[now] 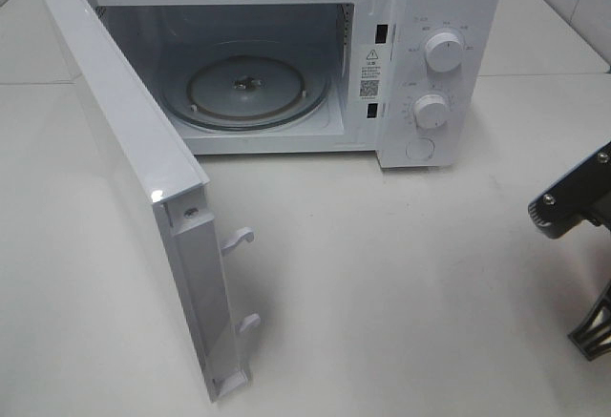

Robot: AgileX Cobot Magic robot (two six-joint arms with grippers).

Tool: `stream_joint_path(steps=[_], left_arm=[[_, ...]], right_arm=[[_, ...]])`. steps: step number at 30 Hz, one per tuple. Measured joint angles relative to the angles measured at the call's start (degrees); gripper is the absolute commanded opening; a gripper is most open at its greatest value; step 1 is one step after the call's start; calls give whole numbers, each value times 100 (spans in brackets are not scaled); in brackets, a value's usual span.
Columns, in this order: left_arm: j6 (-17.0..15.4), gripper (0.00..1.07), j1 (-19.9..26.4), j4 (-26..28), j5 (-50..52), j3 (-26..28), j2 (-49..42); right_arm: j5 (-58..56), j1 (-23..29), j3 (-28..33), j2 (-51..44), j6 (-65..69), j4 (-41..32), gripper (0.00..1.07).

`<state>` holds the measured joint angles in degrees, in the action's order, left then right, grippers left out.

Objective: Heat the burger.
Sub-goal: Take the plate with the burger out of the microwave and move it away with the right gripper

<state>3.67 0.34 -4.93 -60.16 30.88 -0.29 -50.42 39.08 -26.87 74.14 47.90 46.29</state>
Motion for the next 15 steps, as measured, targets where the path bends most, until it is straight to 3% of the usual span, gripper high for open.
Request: stream_joint_path(steps=[6, 15], left_arm=[[0, 98, 0, 0, 0, 0, 0], [0, 98, 0, 0, 0, 0, 0]], right_arm=[[63, -29, -252, 487, 745, 11, 0], [384, -716, -556, 1266, 1175, 52, 0]])
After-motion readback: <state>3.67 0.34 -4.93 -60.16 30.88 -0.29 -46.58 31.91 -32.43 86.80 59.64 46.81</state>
